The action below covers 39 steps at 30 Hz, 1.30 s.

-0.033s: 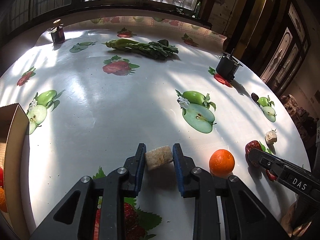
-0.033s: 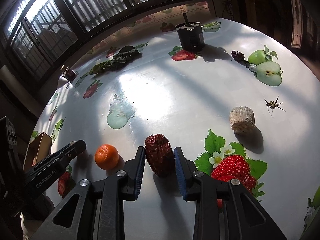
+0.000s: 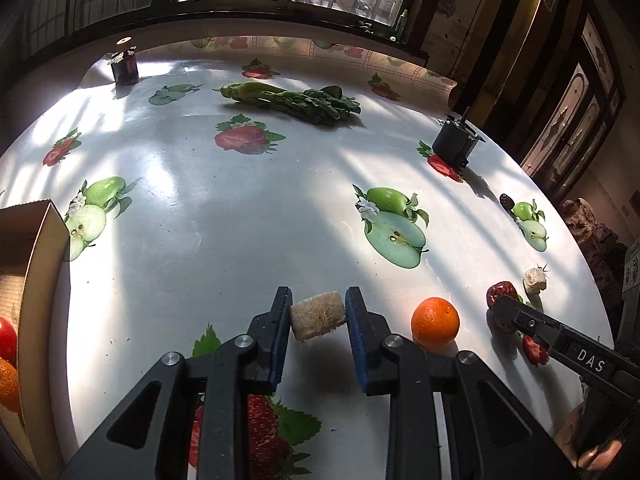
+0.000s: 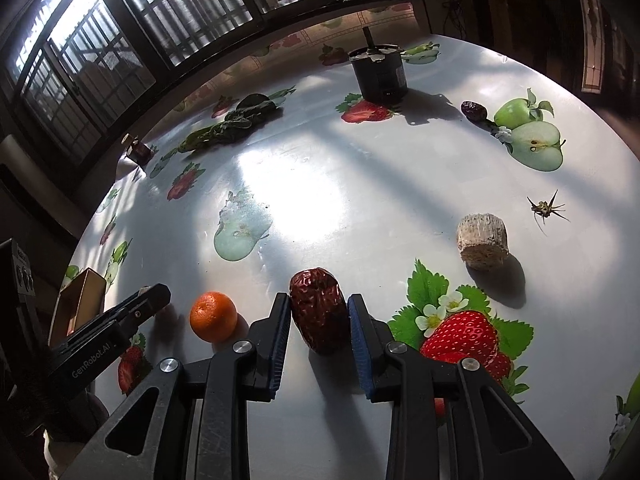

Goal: Organize fruits
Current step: 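Grasp a white yam piece with the left tool while the right tool grasps a dark red date, then carry the yam piece into the box with the left tool while the right tool carries the date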

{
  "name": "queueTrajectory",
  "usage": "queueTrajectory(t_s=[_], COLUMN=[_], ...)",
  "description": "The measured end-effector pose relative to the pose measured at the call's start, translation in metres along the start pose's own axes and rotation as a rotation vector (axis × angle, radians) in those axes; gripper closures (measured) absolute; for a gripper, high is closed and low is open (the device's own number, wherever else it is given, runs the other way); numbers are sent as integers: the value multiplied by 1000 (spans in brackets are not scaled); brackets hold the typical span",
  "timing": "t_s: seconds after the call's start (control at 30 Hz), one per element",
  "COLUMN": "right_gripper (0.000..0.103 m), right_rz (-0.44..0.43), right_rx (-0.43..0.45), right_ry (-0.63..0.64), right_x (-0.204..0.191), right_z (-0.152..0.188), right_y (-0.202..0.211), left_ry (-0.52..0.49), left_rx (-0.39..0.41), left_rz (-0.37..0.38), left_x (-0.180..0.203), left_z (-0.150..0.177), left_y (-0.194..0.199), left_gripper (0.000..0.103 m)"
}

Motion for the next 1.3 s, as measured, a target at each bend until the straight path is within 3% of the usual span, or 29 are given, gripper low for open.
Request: queueTrajectory(t_s=[0.27, 0.47, 0.6, 0.77, 0.93, 1.13, 1.3], right_gripper=[72, 72, 72, 72, 71, 71, 71], right_rz=[-49, -10, -28, -124, -240, -329, -351], right_rx=[10, 19, 41, 14, -46, -178, -271], right_ry=[-10, 45, 132, 263, 414, 534, 577], right_x=[-7, -21, -53, -125, -205, -279, -314], right_z=[4, 15, 29, 64, 109, 156, 182], right_y=[3, 0, 16, 35, 42, 18, -13], left_ry=[85, 153, 220, 331, 372, 386, 390], left_rx=[96, 149, 152, 136, 71, 42, 25], left_rz=[-40, -228, -326, -362, -374, -376, -373], left_x=[-35, -106, -153, -195, -214, -227, -234], left_z=[32, 65, 90, 111, 132, 147, 153], left_y=[93, 168, 202, 209, 198, 190, 186], left_gripper=[77, 77, 76, 76, 76, 76, 76])
Point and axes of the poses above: each gripper's, at about its wrist camera, not at the fingertips, and y roughly against the way its jaws point, x to its right, z to its underside, the point moved 4 cm from there along -y, roughly the way its jaws point, and after that the axes turned 9 degrees about -y, right-handed, at the moved point
